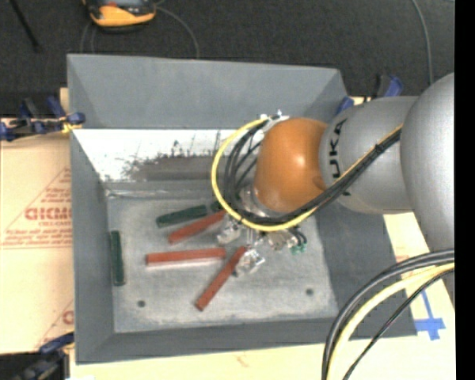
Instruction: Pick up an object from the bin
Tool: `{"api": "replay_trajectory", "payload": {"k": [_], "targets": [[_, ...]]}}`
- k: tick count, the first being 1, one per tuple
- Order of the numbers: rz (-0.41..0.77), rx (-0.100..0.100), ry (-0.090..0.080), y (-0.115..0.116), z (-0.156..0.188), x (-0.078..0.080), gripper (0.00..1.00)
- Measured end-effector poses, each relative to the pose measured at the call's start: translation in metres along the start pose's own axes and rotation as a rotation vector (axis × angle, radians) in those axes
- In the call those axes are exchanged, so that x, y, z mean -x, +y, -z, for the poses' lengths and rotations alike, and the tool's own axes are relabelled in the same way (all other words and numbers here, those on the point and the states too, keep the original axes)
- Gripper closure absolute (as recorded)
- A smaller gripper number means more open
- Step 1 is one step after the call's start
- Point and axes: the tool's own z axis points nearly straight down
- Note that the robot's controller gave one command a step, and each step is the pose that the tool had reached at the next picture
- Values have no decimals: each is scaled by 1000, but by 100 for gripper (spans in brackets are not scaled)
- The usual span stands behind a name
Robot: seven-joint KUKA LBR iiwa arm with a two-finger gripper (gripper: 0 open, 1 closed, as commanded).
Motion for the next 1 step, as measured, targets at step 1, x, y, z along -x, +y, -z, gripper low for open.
{"api": "replay_trajectory", "payload": {"k": [1], "targets": [[0, 0, 0, 0, 0, 0, 100]]}}
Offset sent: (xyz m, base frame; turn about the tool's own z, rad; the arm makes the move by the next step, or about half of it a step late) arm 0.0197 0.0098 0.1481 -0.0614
